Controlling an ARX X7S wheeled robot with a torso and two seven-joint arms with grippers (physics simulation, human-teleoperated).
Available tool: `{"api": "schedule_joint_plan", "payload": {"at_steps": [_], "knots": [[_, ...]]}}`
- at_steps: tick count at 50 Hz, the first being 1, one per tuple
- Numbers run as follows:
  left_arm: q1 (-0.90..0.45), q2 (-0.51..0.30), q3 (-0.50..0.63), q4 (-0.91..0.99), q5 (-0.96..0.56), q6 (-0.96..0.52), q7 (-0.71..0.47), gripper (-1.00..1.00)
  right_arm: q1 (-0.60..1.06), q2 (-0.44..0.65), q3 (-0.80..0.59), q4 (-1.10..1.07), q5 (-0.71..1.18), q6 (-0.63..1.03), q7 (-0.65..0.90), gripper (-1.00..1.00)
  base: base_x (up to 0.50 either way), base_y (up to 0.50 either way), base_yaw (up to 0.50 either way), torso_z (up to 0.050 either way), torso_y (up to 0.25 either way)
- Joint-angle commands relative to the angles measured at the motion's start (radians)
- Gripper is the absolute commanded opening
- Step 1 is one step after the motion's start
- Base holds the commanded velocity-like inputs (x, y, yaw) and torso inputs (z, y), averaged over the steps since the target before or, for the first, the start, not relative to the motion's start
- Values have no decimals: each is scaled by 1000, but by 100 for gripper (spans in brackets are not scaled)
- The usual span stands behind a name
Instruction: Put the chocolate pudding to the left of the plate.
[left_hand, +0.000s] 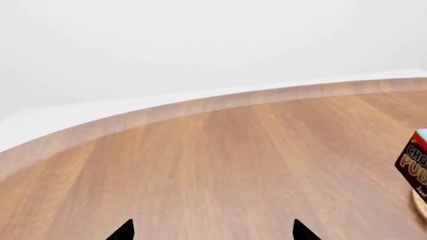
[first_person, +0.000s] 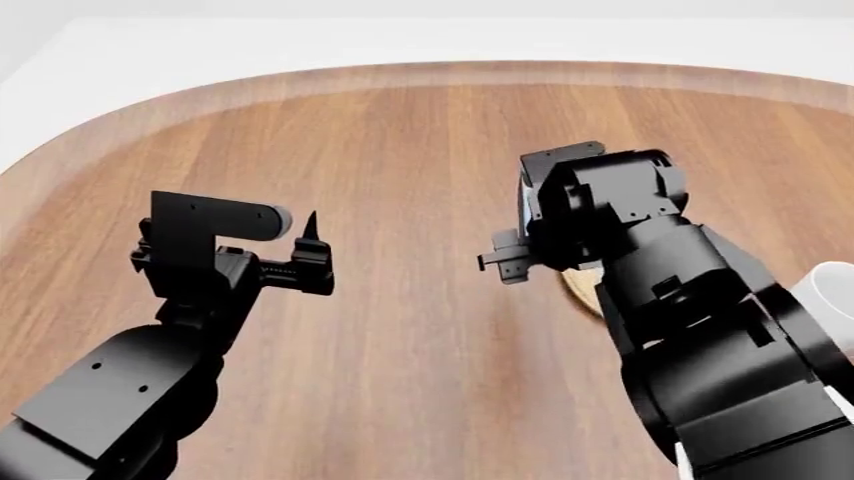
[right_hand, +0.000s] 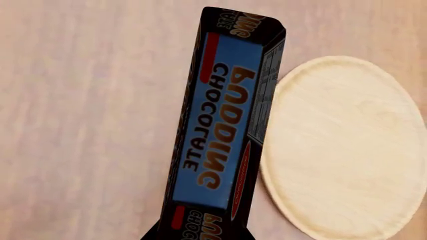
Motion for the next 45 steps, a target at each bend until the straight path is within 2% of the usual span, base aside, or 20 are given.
{"api": "schedule_joint_plan", "payload": {"at_steps": [1, 6, 12, 20, 25, 41, 45], "knots": [[2, -4, -2, 5, -6, 3, 0, 100, 2, 0, -186, 0, 174, -73, 8, -100, 0, 0, 0, 0, 0], [-2, -3, 0, 3, -7, 3, -1, 100, 4, 0, -251, 0, 231, -96, 2, -100, 0, 0, 0, 0, 0], [-5, -3, 2, 7, -8, -4, -7, 100, 7, 0, -259, 0, 242, -104, 6, -100, 0, 0, 0, 0, -15], [-7, -7, 5, 16, -3, -7, -19, 100, 9, 0, -299, 0, 289, -117, 19, -100, 0, 0, 0, 0, -250], [-6, -6, 9, 11, -2, -1, -17, 100, 8, 0, -275, 0, 274, -117, 28, -100, -2, 0, 0, 0, -250], [-1, -11, 5, 34, -15, -3, -21, 100, 12, 0, -77, 0, 78, -122, 43, -100, 0, 0, 0, 0, -3], [-1, -13, 4, 38, -18, -5, -22, 100, 7, 0, -81, 0, 70, -130, 39, -100, 0, 0, 0, 0, 0]]}}
